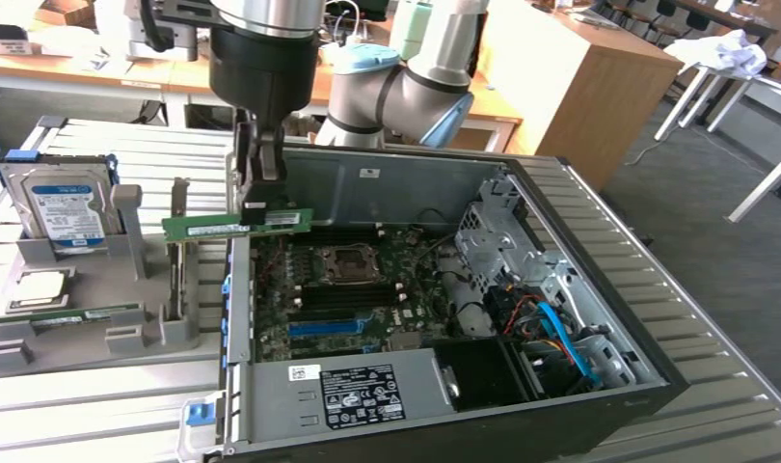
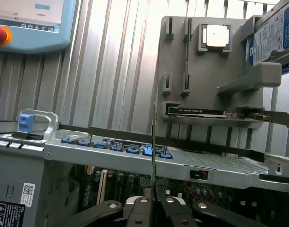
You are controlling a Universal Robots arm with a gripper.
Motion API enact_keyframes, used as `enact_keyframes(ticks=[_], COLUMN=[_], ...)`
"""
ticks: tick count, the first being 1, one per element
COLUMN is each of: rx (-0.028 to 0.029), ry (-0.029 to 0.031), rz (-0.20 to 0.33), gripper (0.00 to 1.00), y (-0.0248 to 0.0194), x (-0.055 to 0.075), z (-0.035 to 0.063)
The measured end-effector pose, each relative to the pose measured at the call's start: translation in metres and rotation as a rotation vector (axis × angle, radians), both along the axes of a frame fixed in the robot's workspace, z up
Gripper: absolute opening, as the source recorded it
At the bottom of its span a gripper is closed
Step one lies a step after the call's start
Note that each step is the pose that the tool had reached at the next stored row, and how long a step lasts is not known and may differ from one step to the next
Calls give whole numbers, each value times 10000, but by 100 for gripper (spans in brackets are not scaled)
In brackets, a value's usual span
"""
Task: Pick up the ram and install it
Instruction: 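Pick up the ram and move it above insertion slot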
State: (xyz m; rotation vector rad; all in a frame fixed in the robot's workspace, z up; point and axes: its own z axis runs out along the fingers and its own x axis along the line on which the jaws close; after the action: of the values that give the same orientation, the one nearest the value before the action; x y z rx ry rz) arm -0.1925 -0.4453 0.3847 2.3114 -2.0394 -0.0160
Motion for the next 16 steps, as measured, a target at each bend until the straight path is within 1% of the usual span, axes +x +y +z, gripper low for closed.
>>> enact_keyframes(ticks=[16], rx=[1], ry=[-1], rz=[0], gripper=[13], y=[0], x=[96], z=[-1])
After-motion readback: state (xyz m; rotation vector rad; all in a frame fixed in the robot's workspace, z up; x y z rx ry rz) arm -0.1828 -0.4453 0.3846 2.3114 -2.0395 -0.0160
